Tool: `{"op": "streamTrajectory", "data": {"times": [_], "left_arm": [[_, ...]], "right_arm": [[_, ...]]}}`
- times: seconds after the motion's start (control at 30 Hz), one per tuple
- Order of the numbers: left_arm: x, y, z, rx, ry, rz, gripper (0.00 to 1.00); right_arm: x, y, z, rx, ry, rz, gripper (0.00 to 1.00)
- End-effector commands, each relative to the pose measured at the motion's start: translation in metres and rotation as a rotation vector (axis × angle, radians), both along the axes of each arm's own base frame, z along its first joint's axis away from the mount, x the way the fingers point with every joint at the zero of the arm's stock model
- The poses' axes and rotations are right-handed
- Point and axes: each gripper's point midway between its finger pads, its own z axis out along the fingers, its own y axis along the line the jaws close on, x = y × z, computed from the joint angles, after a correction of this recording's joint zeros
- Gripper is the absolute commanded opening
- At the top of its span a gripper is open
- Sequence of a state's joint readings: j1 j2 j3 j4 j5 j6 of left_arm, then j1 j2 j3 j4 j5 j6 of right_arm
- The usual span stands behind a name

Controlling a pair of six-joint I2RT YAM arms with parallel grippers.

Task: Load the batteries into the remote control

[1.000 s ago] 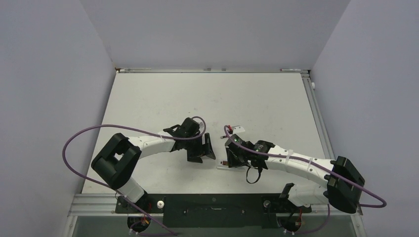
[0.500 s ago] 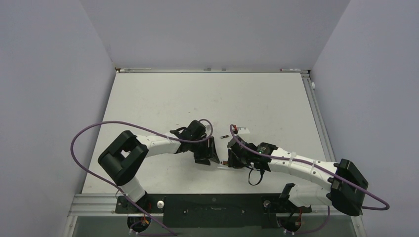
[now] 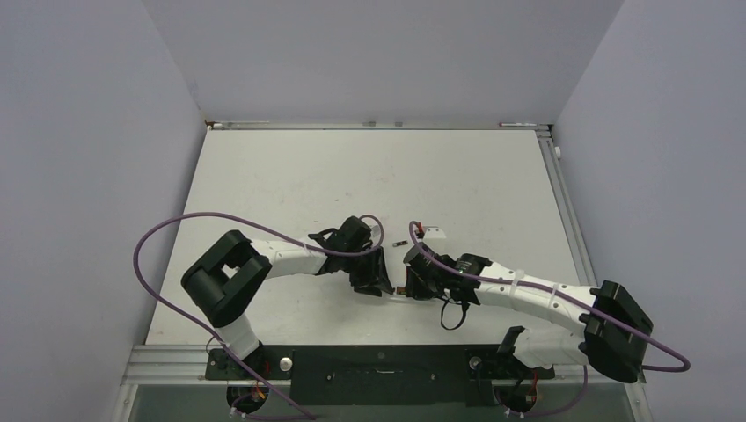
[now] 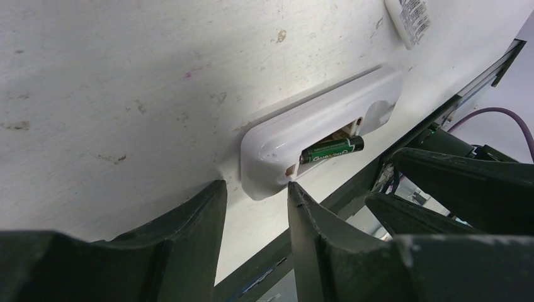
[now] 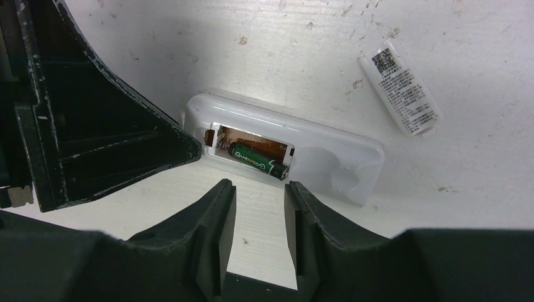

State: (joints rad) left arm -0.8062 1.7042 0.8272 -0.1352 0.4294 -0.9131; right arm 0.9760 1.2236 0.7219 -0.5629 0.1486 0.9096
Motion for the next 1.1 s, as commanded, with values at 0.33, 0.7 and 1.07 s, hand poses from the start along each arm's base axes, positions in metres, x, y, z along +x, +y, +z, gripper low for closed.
{"op": "streamTrajectory", "data": {"times": [0.33,0.7,1.07], "left_arm": [[0.006,-0.012,-0.002,-0.004,-0.024,-0.006,0.31],[0.004,-0.012,-0.003,-0.003,-0.02,-0.005,0.28],[0.003,-0.012,-0.003,-0.003,-0.018,-0.009,0.27]], "right_arm": [[0.008,0.003,-0.012,0.002,-0.012,-0.044,0.29],[0.008,0.007,-0.021,-0.005,0.006,-0.036,0.23],[0.005,0.01,-0.027,-0.004,0.023,-0.009,0.18]]}}
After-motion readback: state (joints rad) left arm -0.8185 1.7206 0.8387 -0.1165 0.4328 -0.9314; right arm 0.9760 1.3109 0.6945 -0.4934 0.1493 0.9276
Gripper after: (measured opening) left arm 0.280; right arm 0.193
